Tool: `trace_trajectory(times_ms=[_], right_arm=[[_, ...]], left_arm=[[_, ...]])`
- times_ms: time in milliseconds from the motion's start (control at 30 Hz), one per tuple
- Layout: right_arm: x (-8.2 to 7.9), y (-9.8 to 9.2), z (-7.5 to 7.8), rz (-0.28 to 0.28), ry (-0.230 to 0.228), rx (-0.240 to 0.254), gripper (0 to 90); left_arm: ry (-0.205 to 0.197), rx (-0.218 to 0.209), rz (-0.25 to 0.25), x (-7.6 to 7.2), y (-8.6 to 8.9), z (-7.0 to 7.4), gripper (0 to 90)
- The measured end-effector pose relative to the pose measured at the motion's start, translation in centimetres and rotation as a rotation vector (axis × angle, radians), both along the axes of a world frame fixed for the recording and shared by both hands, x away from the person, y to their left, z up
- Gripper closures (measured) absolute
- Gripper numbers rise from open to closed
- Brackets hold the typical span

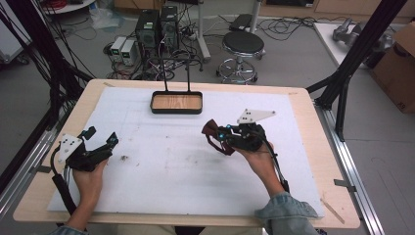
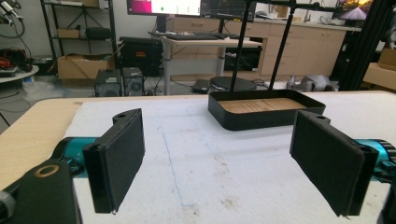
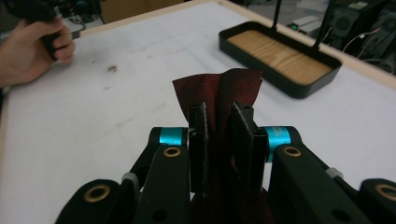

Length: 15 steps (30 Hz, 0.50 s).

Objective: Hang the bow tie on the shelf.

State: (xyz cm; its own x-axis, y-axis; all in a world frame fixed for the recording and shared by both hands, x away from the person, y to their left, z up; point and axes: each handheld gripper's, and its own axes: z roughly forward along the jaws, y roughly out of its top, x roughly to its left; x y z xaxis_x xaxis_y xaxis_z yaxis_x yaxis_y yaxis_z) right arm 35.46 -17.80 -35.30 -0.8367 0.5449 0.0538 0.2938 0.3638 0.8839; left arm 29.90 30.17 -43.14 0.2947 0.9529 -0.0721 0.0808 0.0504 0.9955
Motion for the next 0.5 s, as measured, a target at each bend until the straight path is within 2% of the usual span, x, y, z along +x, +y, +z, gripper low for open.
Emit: trace_trajectory(times_ms=[200,333,367,400,433,500], right_arm=[[3.1,2.2,1.9,0.005,-0.037,0.002,77.1],[4.3,3.2,2.5,-0.006,-0.048,-0.010,77.1],[5.1,3.7,2.8,-0.017,-0.074,-0.014,77.2],[5.1,3.7,2.8,-0.017,-0.074,-0.014,77.2],[6.1,4.1,3.1,-0.025,-0.062,-0.015,77.2],[6.7,4.3,3.4,-0.038,-0.074,-0.010,77.2]], left_arm=[[-0.006,-0.001,0.007,0.0,0.1,0.0,18.3],[-0.013,-0.011,0.012,-0.1,0.3,0.1,18.3],[-0.013,-0.012,0.012,-0.1,0.3,0.1,18.3],[-0.012,-0.012,0.012,-0.1,0.3,0.0,18.3],[-0.011,-0.012,0.011,0.0,0.3,0.0,18.4],[-0.011,-0.012,0.009,0.0,0.3,0.0,18.3]])
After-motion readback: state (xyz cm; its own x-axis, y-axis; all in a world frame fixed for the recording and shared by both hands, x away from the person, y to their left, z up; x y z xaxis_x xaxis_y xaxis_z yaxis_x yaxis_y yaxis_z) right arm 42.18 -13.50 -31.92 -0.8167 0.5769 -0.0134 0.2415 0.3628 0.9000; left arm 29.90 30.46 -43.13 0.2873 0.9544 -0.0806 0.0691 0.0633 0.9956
